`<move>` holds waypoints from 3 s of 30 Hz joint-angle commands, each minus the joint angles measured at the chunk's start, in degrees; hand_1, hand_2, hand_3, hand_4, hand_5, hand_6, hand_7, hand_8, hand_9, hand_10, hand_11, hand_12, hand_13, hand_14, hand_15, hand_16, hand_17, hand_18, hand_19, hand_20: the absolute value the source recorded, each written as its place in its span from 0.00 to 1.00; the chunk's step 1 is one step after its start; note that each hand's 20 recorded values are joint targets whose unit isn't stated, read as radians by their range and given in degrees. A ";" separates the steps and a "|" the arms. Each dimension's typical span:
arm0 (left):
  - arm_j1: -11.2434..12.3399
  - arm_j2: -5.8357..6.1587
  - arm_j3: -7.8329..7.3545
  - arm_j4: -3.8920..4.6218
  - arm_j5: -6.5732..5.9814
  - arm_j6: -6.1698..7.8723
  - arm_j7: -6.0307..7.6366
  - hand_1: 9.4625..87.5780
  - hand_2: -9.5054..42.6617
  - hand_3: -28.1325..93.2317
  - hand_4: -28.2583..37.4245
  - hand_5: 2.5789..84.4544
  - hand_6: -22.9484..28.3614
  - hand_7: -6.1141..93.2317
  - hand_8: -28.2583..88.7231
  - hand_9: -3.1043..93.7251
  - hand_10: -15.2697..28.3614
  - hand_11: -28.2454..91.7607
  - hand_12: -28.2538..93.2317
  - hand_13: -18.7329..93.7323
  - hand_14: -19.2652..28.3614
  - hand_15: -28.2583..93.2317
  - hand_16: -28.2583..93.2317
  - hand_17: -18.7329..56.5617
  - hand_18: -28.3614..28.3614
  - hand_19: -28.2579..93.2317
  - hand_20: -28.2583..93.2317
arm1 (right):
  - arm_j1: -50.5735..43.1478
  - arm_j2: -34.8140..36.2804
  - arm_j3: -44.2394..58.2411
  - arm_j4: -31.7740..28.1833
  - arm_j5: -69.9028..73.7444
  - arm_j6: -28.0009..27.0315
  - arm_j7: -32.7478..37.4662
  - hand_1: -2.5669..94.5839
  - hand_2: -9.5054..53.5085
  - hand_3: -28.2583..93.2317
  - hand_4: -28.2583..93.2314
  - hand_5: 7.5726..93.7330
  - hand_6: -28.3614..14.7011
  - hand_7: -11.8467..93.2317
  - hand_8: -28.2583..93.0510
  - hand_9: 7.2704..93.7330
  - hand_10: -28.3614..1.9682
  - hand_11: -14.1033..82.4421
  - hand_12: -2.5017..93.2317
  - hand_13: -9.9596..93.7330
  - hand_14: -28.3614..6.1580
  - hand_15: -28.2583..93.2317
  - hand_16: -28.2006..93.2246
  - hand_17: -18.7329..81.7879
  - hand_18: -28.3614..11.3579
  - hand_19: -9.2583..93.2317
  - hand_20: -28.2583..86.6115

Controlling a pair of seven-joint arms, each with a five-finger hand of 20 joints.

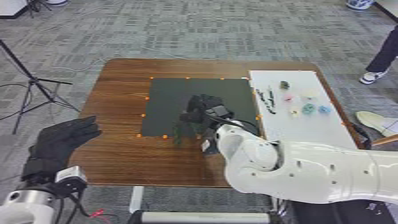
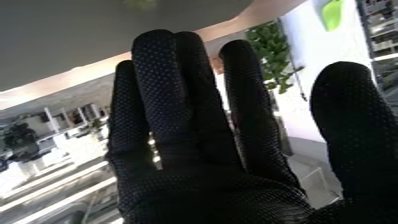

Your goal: Arrange flowers

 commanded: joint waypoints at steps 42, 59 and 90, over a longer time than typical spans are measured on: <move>4.07 1.27 -2.93 -1.08 -2.74 3.98 4.18 0.18 0.17 0.96 0.08 0.71 0.70 0.22 0.15 0.54 0.83 0.56 0.33 0.48 0.90 0.72 0.15 0.18 0.82 0.60 0.35 | -25.57 14.08 35.58 -8.26 18.01 -2.19 -6.07 0.30 0.27 0.86 0.05 0.61 0.51 0.31 0.10 0.65 0.26 0.41 0.18 0.62 0.22 0.79 0.31 0.31 0.03 0.92 0.18; 3.26 0.54 -2.17 -1.08 -2.11 3.49 2.60 0.18 0.17 0.96 0.08 0.72 0.71 0.22 0.15 0.54 0.83 0.55 0.34 0.48 0.90 0.70 0.16 0.18 0.82 0.60 0.35 | -25.93 12.71 34.37 -7.69 18.09 -2.52 -5.72 0.30 0.27 0.86 0.05 0.61 0.51 0.31 0.10 0.66 0.26 0.41 0.18 0.62 0.22 0.79 0.31 0.31 0.03 0.92 0.19; 4.34 0.69 -1.81 -1.36 -3.10 4.07 3.78 0.17 0.16 0.97 0.07 0.64 0.67 0.20 0.15 0.46 0.76 0.45 0.31 0.46 0.89 0.63 0.16 0.18 0.82 0.58 0.34 | -25.77 14.12 34.01 -6.95 13.28 -2.44 -3.37 0.30 0.26 0.87 0.05 0.58 0.51 0.30 0.11 0.64 0.26 0.41 0.18 0.62 0.22 0.79 0.31 0.31 0.03 0.92 0.19</move>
